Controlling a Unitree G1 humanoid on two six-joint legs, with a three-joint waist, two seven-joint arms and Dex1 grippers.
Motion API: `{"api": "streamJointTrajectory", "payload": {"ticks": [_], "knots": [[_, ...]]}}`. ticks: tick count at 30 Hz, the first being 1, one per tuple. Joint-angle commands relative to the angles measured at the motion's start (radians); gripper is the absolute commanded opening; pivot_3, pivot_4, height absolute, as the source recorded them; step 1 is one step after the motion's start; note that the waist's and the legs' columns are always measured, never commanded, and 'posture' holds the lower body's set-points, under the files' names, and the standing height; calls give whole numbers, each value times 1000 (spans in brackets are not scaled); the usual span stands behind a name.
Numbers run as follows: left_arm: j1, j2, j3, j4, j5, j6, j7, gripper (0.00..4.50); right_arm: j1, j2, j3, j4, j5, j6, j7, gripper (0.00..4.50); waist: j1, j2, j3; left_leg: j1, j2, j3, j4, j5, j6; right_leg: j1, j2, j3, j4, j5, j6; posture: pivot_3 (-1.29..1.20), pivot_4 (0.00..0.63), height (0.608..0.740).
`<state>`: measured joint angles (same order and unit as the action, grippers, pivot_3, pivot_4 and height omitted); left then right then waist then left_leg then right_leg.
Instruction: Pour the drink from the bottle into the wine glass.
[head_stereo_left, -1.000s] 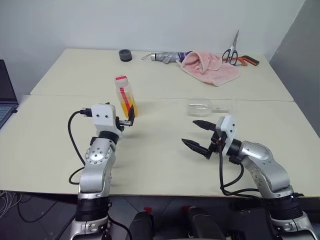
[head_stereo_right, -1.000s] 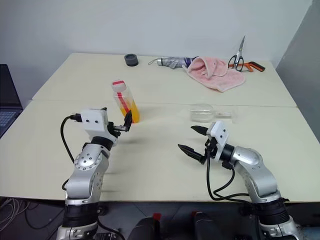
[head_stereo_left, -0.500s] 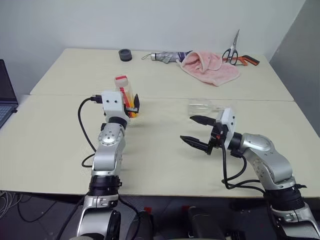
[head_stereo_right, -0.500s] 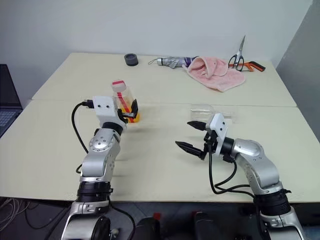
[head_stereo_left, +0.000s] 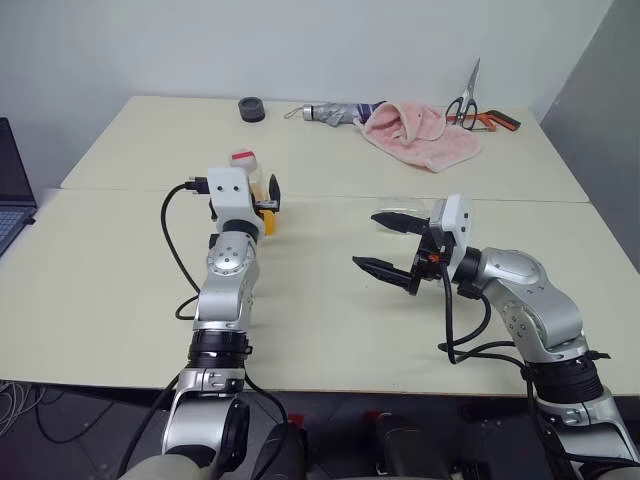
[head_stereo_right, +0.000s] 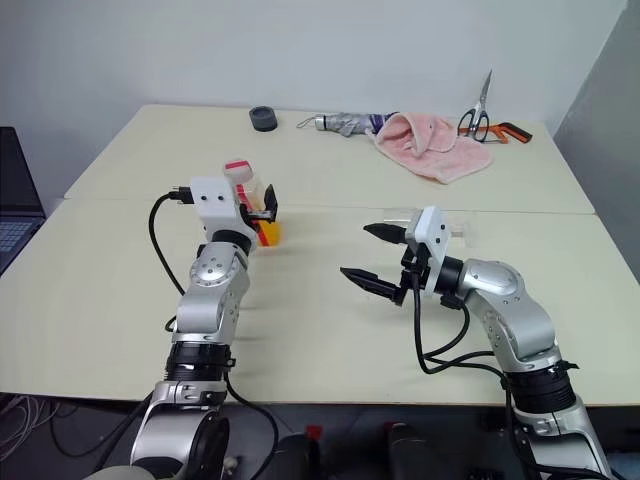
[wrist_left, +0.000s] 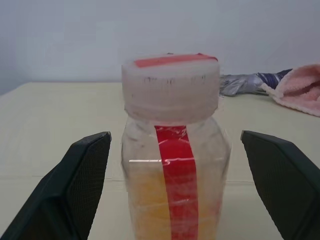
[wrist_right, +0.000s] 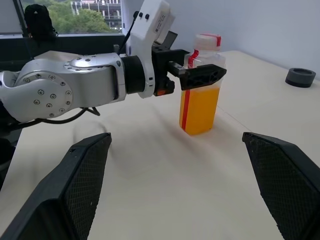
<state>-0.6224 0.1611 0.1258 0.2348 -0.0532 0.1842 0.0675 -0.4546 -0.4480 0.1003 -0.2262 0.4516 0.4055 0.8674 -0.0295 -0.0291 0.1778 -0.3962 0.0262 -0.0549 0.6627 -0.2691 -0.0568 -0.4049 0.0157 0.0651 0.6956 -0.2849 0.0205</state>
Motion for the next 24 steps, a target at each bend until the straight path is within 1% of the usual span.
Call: {"api": "streamJointTrajectory", "payload": {"ticks": [1, 24], "knots": [[-32, 3, 12, 6, 11, -28, 18, 4451, -28, 7, -10, -11, 15, 6, 0, 4500, 0, 0, 0, 0, 0, 0, 0, 0, 0, 0, 0, 0, 0, 0, 0, 0, 150, 740], [-96, 16, 14, 106, 15, -36, 48, 4451, -55, 21, -21, 7, 19, 24, -3, 4500, 0, 0, 0, 0, 0, 0, 0, 0, 0, 0, 0, 0, 0, 0, 0, 0, 150, 740]]}}
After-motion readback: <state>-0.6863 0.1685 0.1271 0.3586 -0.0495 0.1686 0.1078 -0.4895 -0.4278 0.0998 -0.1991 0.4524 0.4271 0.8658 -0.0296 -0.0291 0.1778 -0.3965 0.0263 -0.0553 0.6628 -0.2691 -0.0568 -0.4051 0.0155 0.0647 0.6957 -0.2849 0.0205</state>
